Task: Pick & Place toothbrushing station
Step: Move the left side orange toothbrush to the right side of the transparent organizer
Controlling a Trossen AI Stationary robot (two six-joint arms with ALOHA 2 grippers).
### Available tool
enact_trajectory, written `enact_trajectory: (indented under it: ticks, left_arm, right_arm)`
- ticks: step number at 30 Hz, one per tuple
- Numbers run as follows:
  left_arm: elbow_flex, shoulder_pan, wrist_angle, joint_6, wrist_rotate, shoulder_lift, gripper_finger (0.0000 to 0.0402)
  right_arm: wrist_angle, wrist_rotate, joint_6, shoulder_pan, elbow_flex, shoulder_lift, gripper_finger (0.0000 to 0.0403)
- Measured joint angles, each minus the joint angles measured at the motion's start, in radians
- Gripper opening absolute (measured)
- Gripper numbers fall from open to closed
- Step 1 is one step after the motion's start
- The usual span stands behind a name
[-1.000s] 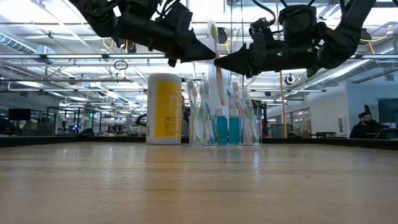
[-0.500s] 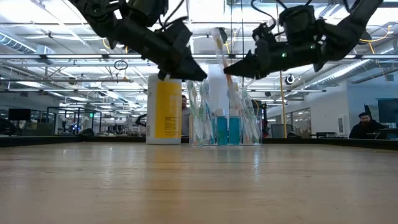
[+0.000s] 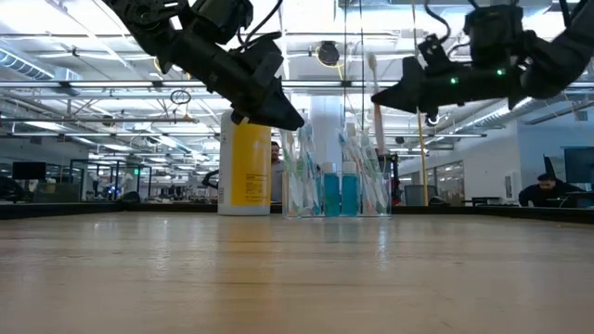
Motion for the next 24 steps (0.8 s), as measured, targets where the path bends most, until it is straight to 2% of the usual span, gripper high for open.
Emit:
enact_trajectory:
  ticks: [5,15,19,24]
  left_arm:
    - [0.000,0.001,0.043,0.018,0.000,0.000,0.0127]
    - [0.000,-0.001,0.076,-0.026,0.003,0.000,0.0127]
    - [0.000,-0.001,0.076,-0.036,0.011,0.000,0.0127]
    - [0.000,-0.001,0.076,-0.032,0.011,0.000,0.0127]
  right_arm:
    - [0.131,-0.017,0.049,-0.019,-0.048,0.050,0.0017]
    - [0.146,-0.042,0.081,-0.016,-0.039,0.232,0.0017]
    - [0.155,-0.041,0.147,-0.016,-0.039,0.280,0.0017]
    - [0.149,-0.041,0.150,-0.016,-0.040,0.332,0.0017]
